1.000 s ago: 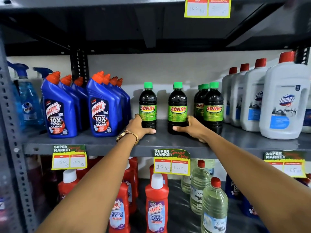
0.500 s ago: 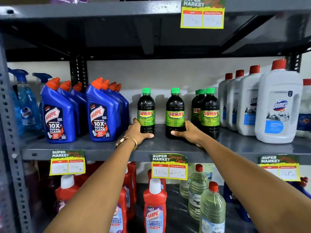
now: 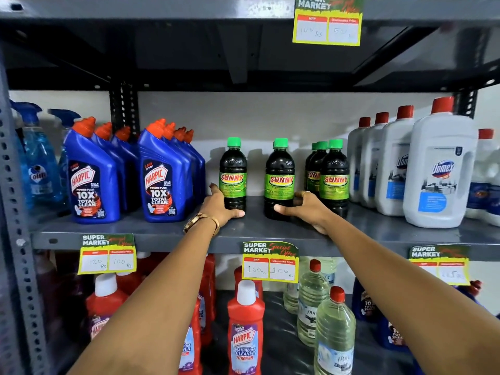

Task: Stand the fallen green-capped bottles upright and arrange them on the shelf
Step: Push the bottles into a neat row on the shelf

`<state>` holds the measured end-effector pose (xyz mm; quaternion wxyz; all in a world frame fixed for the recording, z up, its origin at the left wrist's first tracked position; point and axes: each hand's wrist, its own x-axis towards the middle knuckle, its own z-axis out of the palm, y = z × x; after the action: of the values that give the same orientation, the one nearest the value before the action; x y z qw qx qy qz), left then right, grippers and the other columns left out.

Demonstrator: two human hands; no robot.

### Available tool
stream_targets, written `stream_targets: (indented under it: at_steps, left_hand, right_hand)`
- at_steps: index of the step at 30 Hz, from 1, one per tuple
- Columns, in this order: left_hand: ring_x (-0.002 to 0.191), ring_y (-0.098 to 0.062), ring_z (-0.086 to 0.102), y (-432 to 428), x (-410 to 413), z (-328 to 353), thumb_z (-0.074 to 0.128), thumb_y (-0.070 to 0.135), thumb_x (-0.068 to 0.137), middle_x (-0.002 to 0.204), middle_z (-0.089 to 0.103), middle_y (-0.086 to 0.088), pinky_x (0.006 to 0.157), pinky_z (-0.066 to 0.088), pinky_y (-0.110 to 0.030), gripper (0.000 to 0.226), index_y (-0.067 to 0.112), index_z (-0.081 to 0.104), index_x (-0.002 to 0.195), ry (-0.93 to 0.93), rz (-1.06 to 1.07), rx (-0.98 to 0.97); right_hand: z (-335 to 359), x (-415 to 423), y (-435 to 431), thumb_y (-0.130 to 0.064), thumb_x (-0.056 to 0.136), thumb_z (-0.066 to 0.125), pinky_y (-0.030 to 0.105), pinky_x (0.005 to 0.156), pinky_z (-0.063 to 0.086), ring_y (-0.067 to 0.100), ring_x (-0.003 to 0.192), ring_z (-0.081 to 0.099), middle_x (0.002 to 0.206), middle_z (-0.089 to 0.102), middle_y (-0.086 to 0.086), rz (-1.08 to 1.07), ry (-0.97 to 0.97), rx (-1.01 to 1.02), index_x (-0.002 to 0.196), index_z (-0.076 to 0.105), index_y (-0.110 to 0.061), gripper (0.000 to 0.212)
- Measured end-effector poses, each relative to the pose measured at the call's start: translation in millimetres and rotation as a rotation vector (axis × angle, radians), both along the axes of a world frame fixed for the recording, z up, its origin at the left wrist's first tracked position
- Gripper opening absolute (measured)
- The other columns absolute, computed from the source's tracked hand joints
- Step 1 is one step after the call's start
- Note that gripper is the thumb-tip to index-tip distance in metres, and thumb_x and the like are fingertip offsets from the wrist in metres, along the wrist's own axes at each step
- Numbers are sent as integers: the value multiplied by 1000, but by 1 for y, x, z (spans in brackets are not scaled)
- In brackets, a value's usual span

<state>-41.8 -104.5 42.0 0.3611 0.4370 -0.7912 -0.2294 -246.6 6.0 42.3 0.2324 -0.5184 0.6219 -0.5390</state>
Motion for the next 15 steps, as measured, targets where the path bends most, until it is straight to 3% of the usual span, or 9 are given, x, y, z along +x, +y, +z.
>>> stream_targets:
  at_steps: [2, 3, 5, 6, 8, 9, 12, 13, 15]
  left_hand:
    - [137, -40, 29, 4, 0, 0, 85, 38, 64, 150, 28, -24, 114, 25, -47, 133, 6, -13, 149, -19, 46, -87]
    - [137, -42, 26, 7, 2, 0, 85, 43, 61, 149, 24, -25, 113, 24, -49, 136, 7, -13, 149, -22, 91, -172]
    - [128, -42, 32, 14, 2, 3, 83, 49, 60, 142, 28, -23, 106, 34, -51, 123, 8, 7, 148, -23, 208, -473]
    - [119, -39, 39, 17, 2, 4, 80, 46, 64, 135, 34, -21, 98, 43, -51, 104, 9, 23, 142, -13, 218, -665]
    - [99, -31, 51, 26, -1, 6, 72, 36, 73, 115, 47, -14, 81, 52, -45, 61, 12, 41, 120, 31, 64, -970]
    - [91, -27, 53, 30, -3, 6, 67, 32, 78, 106, 51, -9, 75, 53, -43, 45, 14, 44, 112, 17, -68, -1017]
    - [85, -16, 57, 32, -7, 3, 63, 27, 86, 93, 60, 4, 79, 52, -42, 16, 17, 59, 98, -116, -338, -845]
    - [92, -16, 59, 29, -9, 3, 64, 26, 86, 100, 65, 2, 89, 50, -39, 17, 17, 64, 101, -162, -377, -765]
    - [115, -18, 57, 27, -12, 3, 65, 27, 87, 126, 64, -2, 103, 38, -25, 34, 18, 64, 120, -271, -408, -618]
  right_hand:
    - [-1, 0, 14, -21, 74, 83, 37, 103, 47, 24, 120, 57, 133, 59, 15, -13, -70, -37, 140, 42, -2, 80]
    - [-2, -2, 23, -20, 75, 83, 37, 97, 51, 25, 116, 62, 126, 65, 15, -66, -85, -104, 131, 53, -5, 65]
    - [-2, -10, 41, -19, 74, 83, 34, 82, 57, 23, 94, 69, 98, 73, 10, -264, -60, -370, 97, 67, -14, 27]
    - [-1, -16, 50, -19, 73, 84, 33, 76, 56, 20, 82, 68, 85, 71, 6, -395, -10, -501, 85, 65, -19, 22]
    - [4, -36, 61, -22, 69, 86, 36, 73, 52, 16, 73, 58, 81, 61, 2, -613, 61, -599, 86, 57, -20, 34]
    - [6, -48, 64, -25, 66, 88, 39, 79, 51, 18, 79, 55, 90, 57, 5, -651, 62, -547, 96, 55, -16, 45]
    - [10, -77, 65, -32, 59, 92, 34, 102, 42, 24, 119, 53, 129, 53, 12, -503, -34, -131, 139, 39, -1, 101]
    - [10, -83, 64, -31, 58, 92, 33, 108, 38, 26, 130, 49, 140, 51, 12, -398, -50, -20, 145, 35, 0, 108]
    - [8, -91, 59, -26, 58, 92, 39, 115, 34, 27, 133, 49, 140, 56, 14, -254, -12, 74, 141, 46, -1, 98]
